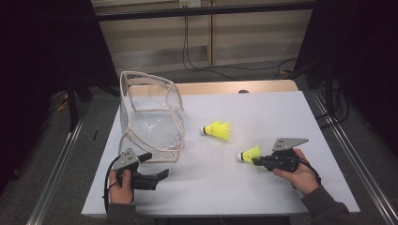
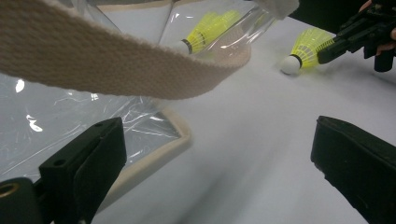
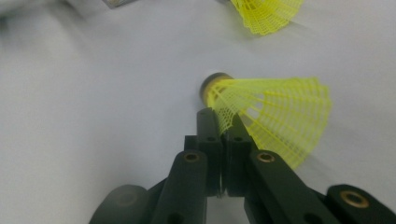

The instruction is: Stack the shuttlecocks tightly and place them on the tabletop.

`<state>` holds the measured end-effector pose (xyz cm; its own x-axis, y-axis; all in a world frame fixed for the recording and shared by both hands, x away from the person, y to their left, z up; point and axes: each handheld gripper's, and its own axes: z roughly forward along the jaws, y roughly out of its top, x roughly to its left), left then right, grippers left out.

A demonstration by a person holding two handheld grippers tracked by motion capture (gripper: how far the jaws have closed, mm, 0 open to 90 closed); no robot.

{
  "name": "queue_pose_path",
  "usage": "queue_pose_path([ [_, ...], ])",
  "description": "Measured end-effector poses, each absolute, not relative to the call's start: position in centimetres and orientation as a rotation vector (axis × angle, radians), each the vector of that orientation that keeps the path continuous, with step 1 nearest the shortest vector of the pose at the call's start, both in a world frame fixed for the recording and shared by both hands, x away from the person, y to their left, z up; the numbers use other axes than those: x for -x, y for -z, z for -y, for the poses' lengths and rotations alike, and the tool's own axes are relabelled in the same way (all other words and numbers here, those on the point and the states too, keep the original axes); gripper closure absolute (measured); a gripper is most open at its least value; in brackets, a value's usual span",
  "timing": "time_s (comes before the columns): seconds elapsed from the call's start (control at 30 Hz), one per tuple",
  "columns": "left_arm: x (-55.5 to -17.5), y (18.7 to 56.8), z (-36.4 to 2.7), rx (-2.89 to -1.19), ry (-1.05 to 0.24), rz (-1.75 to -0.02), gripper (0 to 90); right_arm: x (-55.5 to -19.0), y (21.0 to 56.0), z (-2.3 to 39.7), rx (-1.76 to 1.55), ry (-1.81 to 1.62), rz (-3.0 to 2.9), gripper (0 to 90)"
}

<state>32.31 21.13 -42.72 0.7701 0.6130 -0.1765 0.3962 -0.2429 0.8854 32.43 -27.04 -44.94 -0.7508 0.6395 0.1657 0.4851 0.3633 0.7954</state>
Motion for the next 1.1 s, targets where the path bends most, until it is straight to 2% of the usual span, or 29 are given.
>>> queue_pose_path([
  [1.1, -32.3, 42.8, -21.2, -1.878, -0.252, -0.776, 3.5, -34.0, 42.9, 27.0, -1.086, -1.458, -2.239, 89.2],
])
